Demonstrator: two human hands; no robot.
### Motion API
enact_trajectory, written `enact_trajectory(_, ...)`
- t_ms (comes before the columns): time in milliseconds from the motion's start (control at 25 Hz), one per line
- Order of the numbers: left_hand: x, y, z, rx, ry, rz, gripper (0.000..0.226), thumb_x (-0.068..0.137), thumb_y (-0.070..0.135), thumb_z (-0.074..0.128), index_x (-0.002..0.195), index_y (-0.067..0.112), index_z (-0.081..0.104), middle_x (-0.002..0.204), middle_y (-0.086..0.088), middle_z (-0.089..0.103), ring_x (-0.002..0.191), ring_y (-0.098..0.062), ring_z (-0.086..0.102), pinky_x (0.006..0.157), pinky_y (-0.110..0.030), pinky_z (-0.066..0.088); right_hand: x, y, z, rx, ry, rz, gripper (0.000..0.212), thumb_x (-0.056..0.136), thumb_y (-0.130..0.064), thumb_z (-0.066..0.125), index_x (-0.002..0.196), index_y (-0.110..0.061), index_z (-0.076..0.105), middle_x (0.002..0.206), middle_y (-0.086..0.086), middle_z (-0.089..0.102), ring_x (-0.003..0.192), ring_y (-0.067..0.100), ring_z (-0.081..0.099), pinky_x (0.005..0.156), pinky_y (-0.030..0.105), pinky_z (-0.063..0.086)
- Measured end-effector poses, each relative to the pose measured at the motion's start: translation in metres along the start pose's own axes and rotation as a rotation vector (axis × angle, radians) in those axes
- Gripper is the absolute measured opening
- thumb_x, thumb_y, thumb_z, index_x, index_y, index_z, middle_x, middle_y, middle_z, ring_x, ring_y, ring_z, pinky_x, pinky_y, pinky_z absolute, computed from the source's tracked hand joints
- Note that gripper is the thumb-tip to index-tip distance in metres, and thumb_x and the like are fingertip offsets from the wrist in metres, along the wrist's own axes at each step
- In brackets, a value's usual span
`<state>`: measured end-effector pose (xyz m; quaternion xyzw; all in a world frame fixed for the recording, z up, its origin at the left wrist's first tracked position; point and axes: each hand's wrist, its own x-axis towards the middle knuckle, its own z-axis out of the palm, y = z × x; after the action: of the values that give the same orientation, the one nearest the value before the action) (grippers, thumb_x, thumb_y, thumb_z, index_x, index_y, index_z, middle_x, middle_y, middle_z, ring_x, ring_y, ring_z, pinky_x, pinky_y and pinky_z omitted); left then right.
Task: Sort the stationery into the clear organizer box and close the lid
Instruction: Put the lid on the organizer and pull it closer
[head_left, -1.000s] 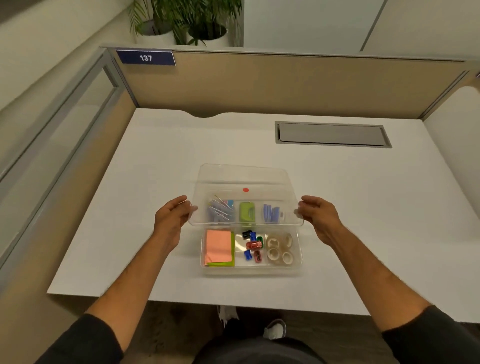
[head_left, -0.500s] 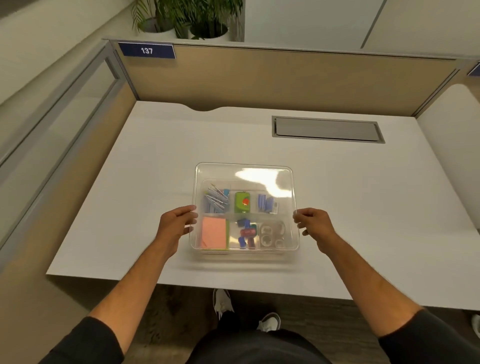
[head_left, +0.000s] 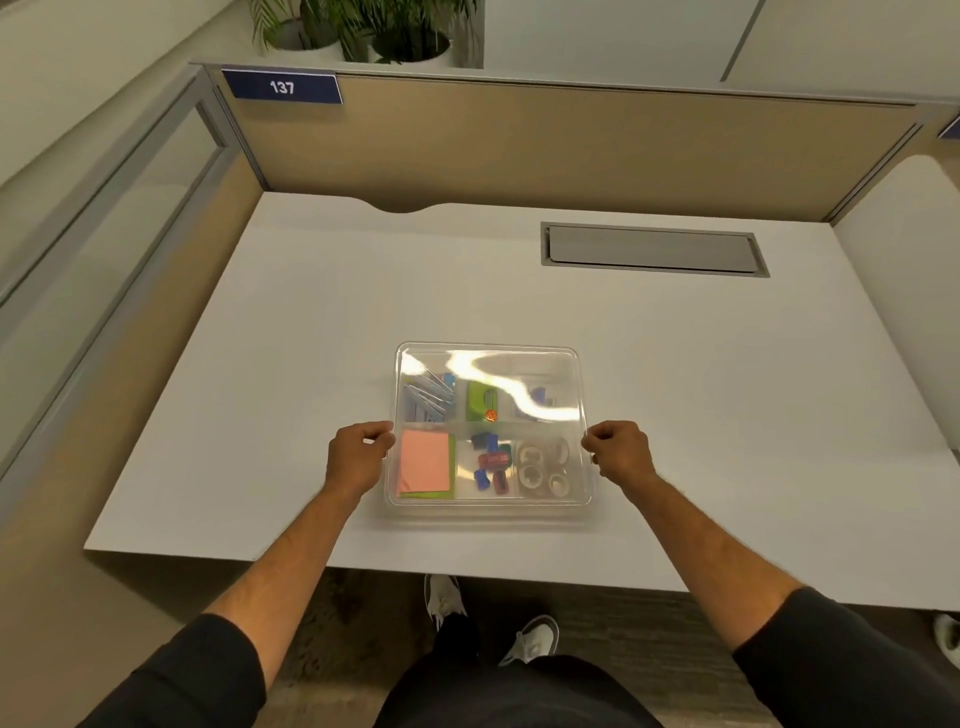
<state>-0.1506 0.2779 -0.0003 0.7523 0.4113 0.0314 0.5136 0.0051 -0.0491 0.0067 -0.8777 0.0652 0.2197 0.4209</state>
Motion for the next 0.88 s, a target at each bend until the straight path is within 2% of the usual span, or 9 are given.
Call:
enact_trajectory(160, 0.006, -0.008, 0.003, 0.051, 0.005, -0.005, 0.026, 0.092, 0.012, 0.064, 0.118, 0.011, 0.070, 0.121, -0.007, 0.069, 0.106, -0.026, 0.066, 0.101, -0.044, 0.050, 0.007, 0.004, 0.007, -0.043, 0.009, -0.002, 0.007, 0.081, -0.009, 0.068, 0.078, -0.012, 0.073, 0.077, 0.004, 0.071, 0.075, 0.024, 0.069, 0.072, 0.046, 0.060)
enact_trajectory(400, 0.009, -0.007, 0.007, 0.138, 0.051, 0.032, 0.025, 0.093, 0.013, 0.064, 0.117, 0.009, 0.070, 0.119, -0.008, 0.069, 0.109, -0.025, 0.064, 0.096, -0.034, 0.049, 0.015, 0.008, 0.013, -0.056, 0.003, -0.008, 0.007, 0.080, -0.011, 0.069, 0.082, -0.017, 0.072, 0.083, 0.004, 0.071, 0.079, 0.026, 0.069, 0.074, 0.049, 0.059)
enact_trajectory(520, 0.010, -0.008, 0.009, 0.160, 0.058, 0.042, 0.023, 0.092, 0.012, 0.065, 0.113, 0.009, 0.072, 0.115, -0.008, 0.070, 0.108, -0.024, 0.064, 0.092, -0.031, 0.047, 0.019, 0.008, 0.013, -0.057, -0.003, -0.013, 0.010, 0.080, -0.011, 0.069, 0.089, -0.013, 0.073, 0.086, 0.006, 0.072, 0.079, 0.026, 0.069, 0.075, 0.049, 0.059)
enact_trajectory(720, 0.021, -0.007, 0.002, 0.115, 0.037, -0.024, 0.022, 0.086, 0.016, 0.069, 0.108, 0.016, 0.073, 0.098, -0.002, 0.071, 0.095, -0.022, 0.066, 0.088, -0.036, 0.054, 0.024, 0.004, 0.007, -0.040, 0.001, -0.010, 0.002, 0.080, -0.016, 0.072, 0.082, -0.017, 0.072, 0.082, 0.004, 0.072, 0.078, 0.026, 0.069, 0.075, 0.046, 0.059)
enact_trajectory(880, 0.041, 0.010, -0.002, 0.058, 0.041, -0.020, 0.021, 0.087, 0.018, 0.070, 0.108, 0.019, 0.071, 0.093, 0.001, 0.067, 0.088, -0.018, 0.064, 0.082, -0.034, 0.053, 0.047, -0.021, -0.001, 0.053, 0.060, -0.006, 0.012, 0.082, -0.020, 0.071, 0.091, -0.015, 0.074, 0.091, 0.003, 0.073, 0.086, 0.023, 0.068, 0.081, 0.046, 0.058)
